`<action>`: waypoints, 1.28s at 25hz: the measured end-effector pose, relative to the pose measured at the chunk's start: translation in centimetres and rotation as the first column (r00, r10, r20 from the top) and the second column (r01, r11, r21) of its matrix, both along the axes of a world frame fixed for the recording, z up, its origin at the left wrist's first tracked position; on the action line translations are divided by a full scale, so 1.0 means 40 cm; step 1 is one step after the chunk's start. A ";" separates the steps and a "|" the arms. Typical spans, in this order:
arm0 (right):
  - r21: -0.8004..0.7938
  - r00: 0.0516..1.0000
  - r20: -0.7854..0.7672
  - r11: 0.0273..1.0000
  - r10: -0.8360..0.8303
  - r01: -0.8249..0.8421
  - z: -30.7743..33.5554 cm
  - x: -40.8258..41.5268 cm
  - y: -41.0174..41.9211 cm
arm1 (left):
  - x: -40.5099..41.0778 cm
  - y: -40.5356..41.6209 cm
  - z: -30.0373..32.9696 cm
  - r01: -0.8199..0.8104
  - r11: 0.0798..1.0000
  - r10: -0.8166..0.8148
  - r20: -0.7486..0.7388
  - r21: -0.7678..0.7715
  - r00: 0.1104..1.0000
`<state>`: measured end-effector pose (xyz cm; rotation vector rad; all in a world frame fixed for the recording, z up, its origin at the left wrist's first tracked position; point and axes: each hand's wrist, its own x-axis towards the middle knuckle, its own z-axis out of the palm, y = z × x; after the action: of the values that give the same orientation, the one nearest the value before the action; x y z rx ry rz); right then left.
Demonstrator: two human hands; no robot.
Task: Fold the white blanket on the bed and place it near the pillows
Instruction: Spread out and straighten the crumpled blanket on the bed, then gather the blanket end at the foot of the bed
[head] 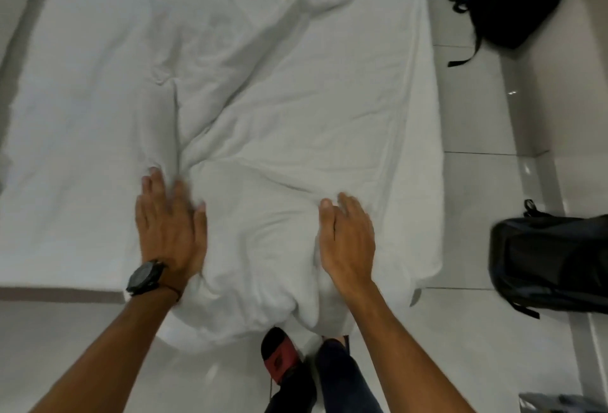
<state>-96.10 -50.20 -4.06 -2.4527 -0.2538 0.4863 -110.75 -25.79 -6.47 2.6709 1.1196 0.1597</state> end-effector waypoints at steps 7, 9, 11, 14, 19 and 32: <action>-0.121 0.814 -0.387 0.898 -0.434 0.422 -0.014 0.057 -0.011 | -0.001 0.085 0.057 -0.540 0.769 0.512 -0.175 -0.342 0.841; -0.095 0.832 -0.399 0.920 -0.384 0.379 0.013 0.066 -0.018 | -0.033 0.104 0.066 -0.516 0.794 0.466 -0.224 -0.321 0.856; -0.106 0.870 -0.347 0.936 -0.352 0.336 0.080 0.092 -0.046 | -0.083 0.122 0.077 -0.489 0.810 0.420 -0.263 -0.323 0.869; -0.269 0.925 -0.192 0.924 -0.329 0.272 0.177 0.149 -0.130 | -0.161 0.125 0.080 -0.475 0.774 0.357 -0.332 -0.419 0.873; -0.519 0.996 0.005 0.851 -0.088 0.077 0.103 0.153 -0.193 | -0.127 0.011 0.048 -0.463 0.849 0.377 -0.323 -0.256 0.868; -0.167 0.999 -0.049 0.986 0.016 -0.024 -0.109 -0.326 -0.320 | -0.132 -0.274 -0.083 0.096 0.961 -0.125 -0.095 -0.260 0.988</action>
<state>-109.12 -62.99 -8.43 -2.6000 -0.2263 0.5963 -116.03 -36.74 -9.78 2.5268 0.9455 -0.1453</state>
